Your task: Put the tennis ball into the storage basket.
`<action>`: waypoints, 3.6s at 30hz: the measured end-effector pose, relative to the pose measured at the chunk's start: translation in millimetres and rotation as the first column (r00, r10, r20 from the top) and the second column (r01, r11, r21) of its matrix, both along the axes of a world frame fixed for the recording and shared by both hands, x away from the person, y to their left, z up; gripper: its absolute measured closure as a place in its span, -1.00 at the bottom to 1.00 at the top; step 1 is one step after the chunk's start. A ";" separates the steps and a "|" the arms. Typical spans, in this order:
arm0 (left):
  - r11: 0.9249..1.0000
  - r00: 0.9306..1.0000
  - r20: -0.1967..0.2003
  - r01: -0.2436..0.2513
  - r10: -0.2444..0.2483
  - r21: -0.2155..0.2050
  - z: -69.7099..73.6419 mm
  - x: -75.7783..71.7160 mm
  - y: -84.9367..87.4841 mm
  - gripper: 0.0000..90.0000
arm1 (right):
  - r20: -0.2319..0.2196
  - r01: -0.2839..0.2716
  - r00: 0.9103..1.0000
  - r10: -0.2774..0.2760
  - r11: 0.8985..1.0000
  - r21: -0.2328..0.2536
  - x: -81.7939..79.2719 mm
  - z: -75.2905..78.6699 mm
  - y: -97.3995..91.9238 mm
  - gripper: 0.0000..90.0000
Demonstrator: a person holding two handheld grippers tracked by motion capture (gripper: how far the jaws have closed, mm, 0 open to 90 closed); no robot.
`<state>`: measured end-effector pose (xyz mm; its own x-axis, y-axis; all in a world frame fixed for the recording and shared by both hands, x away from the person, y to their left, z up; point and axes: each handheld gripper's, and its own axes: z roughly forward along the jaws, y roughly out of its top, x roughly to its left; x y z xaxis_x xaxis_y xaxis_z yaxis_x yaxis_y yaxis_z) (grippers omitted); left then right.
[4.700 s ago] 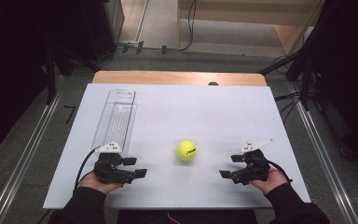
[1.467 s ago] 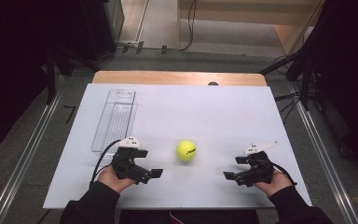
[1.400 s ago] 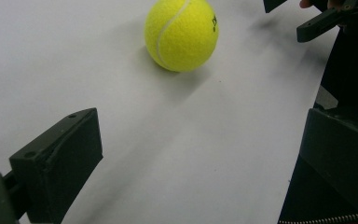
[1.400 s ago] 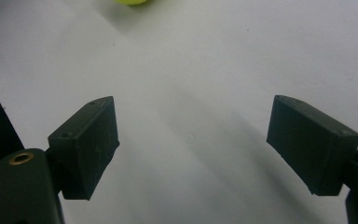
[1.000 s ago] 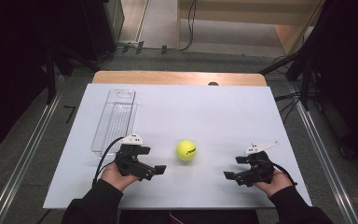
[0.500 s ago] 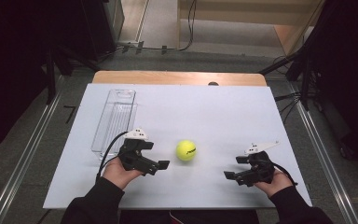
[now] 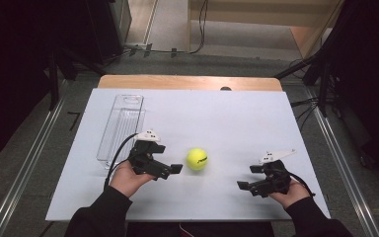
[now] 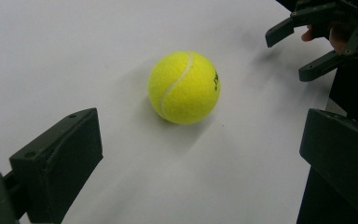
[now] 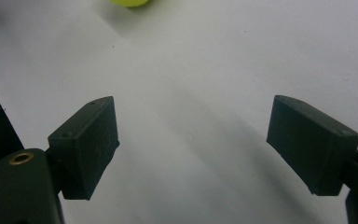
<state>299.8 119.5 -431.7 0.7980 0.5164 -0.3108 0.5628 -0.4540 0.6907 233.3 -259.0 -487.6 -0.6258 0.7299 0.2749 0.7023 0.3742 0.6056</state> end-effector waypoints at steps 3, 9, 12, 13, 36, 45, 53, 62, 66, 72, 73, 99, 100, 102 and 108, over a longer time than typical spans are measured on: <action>1.000 1.000 -0.001 0.002 -0.002 -0.001 0.2 1.8 -2.9 -1.00 | 0.000 0.000 1.000 0.000 1.000 0.000 -0.2 0.1 0.0 -0.68; 1.000 1.000 0.001 0.004 -0.004 -0.006 2.2 5.7 -7.8 -1.00 | 0.000 0.000 1.000 0.000 1.000 0.002 -0.2 0.2 0.1 -0.68; 1.000 1.000 0.001 0.008 -0.008 -0.004 3.9 8.1 -10.2 -1.00 | -0.001 0.000 1.000 0.000 1.000 0.001 -0.3 0.2 0.2 -0.68; 1.000 1.000 0.003 0.010 -0.010 -0.006 4.3 9.3 -11.4 -1.00 | 0.001 -0.001 1.000 0.001 1.000 0.001 -0.2 0.1 0.2 -0.68; 0.999 0.999 0.007 0.034 -0.034 0.016 10.8 28.2 -37.8 -1.00 | 0.001 -0.002 1.000 0.002 1.000 0.002 -0.3 0.3 -0.1 -0.68; 0.999 0.999 0.006 0.045 -0.045 0.024 10.4 33.0 -48.8 -1.00 | 0.000 -0.001 1.000 0.001 1.000 0.002 -0.4 0.4 -0.4 -0.68; 0.999 0.999 0.004 0.042 -0.042 0.021 11.2 38.8 -57.3 -1.00 | 0.002 -0.003 1.000 0.003 1.000 0.004 -0.3 0.3 0.0 -0.68; 0.998 0.999 0.014 0.051 -0.052 0.026 12.1 46.4 -73.0 -1.00 | 0.004 -0.004 1.000 0.004 1.000 0.005 -0.1 0.2 0.1 -0.68; 0.998 0.998 0.013 0.055 -0.055 0.030 10.8 48.6 -78.5 -1.00 | 0.000 -0.002 1.000 0.002 1.000 0.004 -0.4 0.4 -0.2 -0.68; 0.997 0.998 0.026 0.051 -0.053 0.050 6.1 48.3 -82.1 -1.00 | 0.002 -0.003 1.000 0.003 1.000 0.006 -0.4 0.4 -0.2 -0.68; 0.997 0.998 0.019 0.052 -0.053 0.050 5.7 48.4 -82.0 -1.00 | 0.001 -0.004 1.000 0.004 1.000 0.004 -0.3 0.5 -0.2 -0.68; 0.993 0.997 -0.008 0.073 -0.073 0.092 -12.1 46.4 -83.5 -0.98 | 0.001 -0.006 1.000 0.006 1.000 0.006 -0.3 0.1 0.4 -0.68; 0.993 0.997 -0.009 0.074 -0.074 0.093 -12.6 46.2 -83.8 -0.98 | 0.001 -0.007 1.000 0.007 1.000 0.005 -0.3 0.1 0.4 -0.68; 0.992 0.997 -0.011 0.077 -0.076 0.098 -14.1 46.0 -84.1 -0.98 | 0.000 -0.006 1.000 0.006 1.000 0.005 -0.4 0.1 0.5 -0.68; 0.991 0.997 -0.025 0.079 -0.077 0.110 -21.1 44.6 -85.2 -0.98 | 0.001 -0.007 1.000 0.007 1.000 0.004 -0.4 0.2 0.4 -0.68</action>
<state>344.4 34.3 -452.8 0.8312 0.4849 -0.2719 0.5363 -0.5704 0.6221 232.9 -258.6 -487.4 -0.6309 0.7245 0.2774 0.6993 0.3763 0.6077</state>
